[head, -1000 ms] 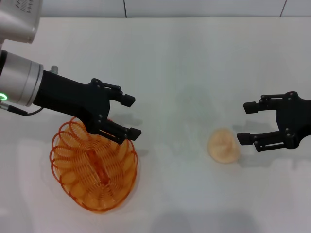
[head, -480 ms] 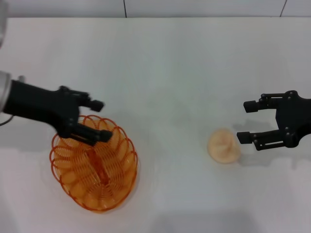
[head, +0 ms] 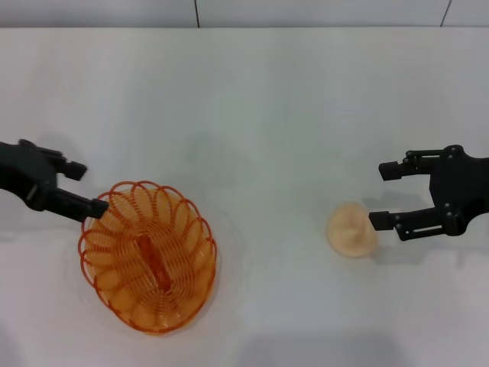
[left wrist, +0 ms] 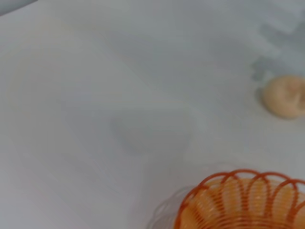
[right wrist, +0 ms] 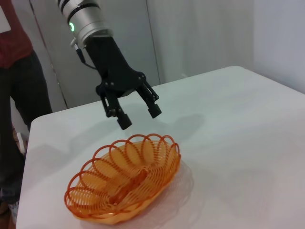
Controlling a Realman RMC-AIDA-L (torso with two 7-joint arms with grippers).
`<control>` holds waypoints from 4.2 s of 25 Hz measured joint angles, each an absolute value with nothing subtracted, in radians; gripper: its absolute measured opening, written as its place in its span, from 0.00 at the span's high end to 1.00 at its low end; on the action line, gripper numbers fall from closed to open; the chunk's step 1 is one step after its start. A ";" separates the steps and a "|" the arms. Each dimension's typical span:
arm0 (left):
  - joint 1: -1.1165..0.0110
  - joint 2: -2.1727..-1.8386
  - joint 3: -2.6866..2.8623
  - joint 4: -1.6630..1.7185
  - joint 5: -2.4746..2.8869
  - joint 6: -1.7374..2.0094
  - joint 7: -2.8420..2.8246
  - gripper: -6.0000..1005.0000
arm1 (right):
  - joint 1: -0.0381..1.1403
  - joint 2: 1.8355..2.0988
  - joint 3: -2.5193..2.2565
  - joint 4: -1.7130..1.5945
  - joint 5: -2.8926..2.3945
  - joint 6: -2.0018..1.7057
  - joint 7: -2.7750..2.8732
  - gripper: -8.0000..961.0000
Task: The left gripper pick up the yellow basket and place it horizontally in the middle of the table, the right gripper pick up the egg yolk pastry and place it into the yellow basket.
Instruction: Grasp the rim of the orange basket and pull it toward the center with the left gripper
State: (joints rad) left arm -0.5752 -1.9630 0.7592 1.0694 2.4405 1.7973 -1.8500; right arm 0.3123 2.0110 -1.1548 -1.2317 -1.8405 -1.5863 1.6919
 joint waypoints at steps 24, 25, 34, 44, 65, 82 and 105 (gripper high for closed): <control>-0.681 -2.019 0.842 1.001 2.602 1.675 -1.877 0.12 | 0.314 2.011 -1.198 -1.232 -1.825 -1.584 1.693 0.17; -0.685 -2.019 0.845 0.989 2.604 1.671 -1.877 0.12 | 0.314 2.011 -1.198 -1.232 -1.825 -1.584 1.693 0.17; -0.708 -2.025 0.849 0.967 2.661 1.664 -1.910 0.12 | 0.314 2.011 -1.198 -1.232 -1.825 -1.585 1.699 0.17; -0.721 -2.027 0.850 0.965 2.704 1.664 -1.954 0.14 | 0.309 2.011 -1.202 -1.222 -1.825 -1.588 1.701 0.17; -0.733 -2.037 0.865 0.929 2.729 1.621 -1.965 0.54 | 0.305 2.011 -1.203 -1.219 -1.818 -1.592 1.701 0.17; -0.739 -2.044 0.866 0.925 2.723 1.585 -1.983 0.81 | 0.304 2.011 -1.203 -1.220 -1.818 -1.596 1.702 0.17; -0.739 -2.032 0.859 0.941 2.649 1.622 -1.959 0.89 | 0.302 2.011 -1.196 -1.219 -1.818 -1.604 1.703 0.17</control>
